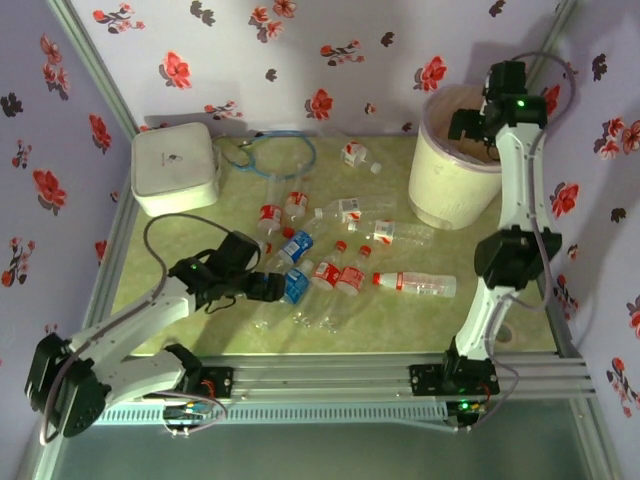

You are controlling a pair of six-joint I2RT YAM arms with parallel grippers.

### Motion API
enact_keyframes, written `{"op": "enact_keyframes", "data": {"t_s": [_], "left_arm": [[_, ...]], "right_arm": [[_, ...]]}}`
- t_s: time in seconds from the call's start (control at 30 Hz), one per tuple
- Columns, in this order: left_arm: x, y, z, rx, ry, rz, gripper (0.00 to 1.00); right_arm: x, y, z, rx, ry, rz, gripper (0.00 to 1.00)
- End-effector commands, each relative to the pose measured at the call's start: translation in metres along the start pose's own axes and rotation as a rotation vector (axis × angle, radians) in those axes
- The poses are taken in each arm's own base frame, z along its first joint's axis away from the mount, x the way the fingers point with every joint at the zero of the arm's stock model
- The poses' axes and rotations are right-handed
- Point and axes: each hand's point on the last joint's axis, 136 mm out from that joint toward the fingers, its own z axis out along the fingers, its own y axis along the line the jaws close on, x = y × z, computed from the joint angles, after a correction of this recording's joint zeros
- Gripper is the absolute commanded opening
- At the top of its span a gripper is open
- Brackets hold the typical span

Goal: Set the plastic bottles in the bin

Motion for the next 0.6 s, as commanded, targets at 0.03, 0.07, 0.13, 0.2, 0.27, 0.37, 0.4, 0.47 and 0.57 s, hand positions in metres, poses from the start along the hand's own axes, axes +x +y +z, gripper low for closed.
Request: {"op": "enact_keyframes", "data": {"t_s": [0.03,0.07,0.13,0.2,0.27,0.37,0.4,0.47,0.57], "left_arm": [[0.021,-0.01,0.013,-0.02,0.133,0.058,0.89],[0.025,-0.011,0.017,-0.029,0.158,0.067,0.88],[0.032,-0.012,0.022,-0.044,0.196,0.076,0.86],[0.039,-0.011,0.028,-0.057,0.223,0.074,0.83],[0.045,-0.011,0.033,-0.063,0.236,0.075,0.8],[0.052,-0.012,0.042,-0.067,0.251,0.071,0.77],[0.054,-0.011,0.044,-0.073,0.261,0.07,0.75],[0.057,-0.009,0.048,-0.083,0.28,0.074,0.68],[0.06,-0.01,0.052,-0.086,0.312,0.097,0.61]], "right_arm": [[-0.011,0.018,-0.04,-0.137,-0.163,0.095,0.99],[-0.011,0.027,-0.049,-0.197,-0.195,0.114,0.99],[-0.011,0.04,-0.062,-0.293,-0.23,0.143,0.99],[-0.005,0.05,-0.069,-0.362,-0.229,0.163,0.99],[0.001,0.056,-0.074,-0.405,-0.218,0.169,0.99],[0.014,0.065,-0.074,-0.449,-0.196,0.175,0.99],[0.019,0.067,-0.073,-0.464,-0.19,0.178,0.99],[0.027,0.071,-0.074,-0.48,-0.179,0.179,0.99],[0.034,0.068,-0.073,-0.461,-0.188,0.176,0.99]]}}
